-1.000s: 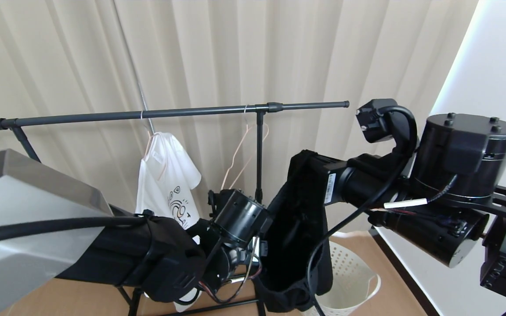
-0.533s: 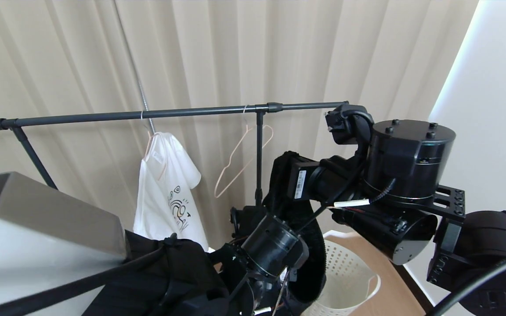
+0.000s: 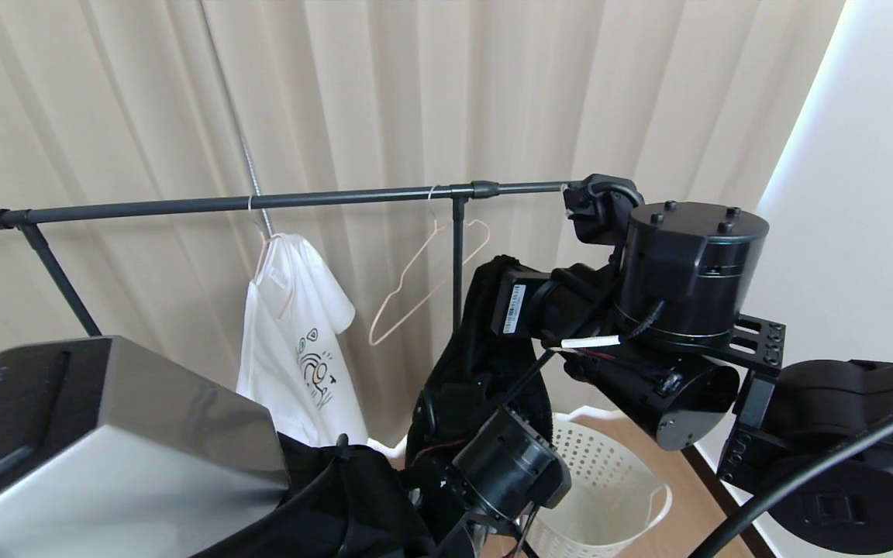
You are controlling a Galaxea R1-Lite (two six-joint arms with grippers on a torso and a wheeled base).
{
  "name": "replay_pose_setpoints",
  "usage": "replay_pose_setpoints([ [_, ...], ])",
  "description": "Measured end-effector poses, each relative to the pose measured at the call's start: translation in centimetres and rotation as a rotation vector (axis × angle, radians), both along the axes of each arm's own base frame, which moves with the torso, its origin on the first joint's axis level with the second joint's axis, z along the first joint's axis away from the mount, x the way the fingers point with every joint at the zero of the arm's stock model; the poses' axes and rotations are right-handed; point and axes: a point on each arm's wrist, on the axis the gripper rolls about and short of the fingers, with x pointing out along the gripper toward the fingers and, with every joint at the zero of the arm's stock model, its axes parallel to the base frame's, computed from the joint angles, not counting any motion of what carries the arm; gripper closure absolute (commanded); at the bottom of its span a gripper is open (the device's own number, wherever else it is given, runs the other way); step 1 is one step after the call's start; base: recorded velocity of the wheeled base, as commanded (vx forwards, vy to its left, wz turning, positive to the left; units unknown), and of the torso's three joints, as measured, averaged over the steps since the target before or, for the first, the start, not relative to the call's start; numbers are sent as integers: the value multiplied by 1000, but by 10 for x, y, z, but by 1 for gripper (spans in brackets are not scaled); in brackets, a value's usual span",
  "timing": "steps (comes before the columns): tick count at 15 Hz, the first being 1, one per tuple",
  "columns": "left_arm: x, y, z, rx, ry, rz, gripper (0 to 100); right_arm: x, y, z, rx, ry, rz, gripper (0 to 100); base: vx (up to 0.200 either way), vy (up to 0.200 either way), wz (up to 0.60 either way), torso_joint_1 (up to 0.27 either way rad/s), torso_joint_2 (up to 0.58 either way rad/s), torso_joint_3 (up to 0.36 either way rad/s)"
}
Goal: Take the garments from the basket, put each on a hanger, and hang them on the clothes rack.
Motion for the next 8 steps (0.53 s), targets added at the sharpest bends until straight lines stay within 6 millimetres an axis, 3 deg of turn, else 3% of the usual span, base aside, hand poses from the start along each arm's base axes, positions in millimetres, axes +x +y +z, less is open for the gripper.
replay_pose_setpoints([
  [8, -5, 9, -14, 68, 26, -9, 0, 20, -20, 17, 39, -38, -83, 100, 0, 0, 0, 0, 0, 0],
])
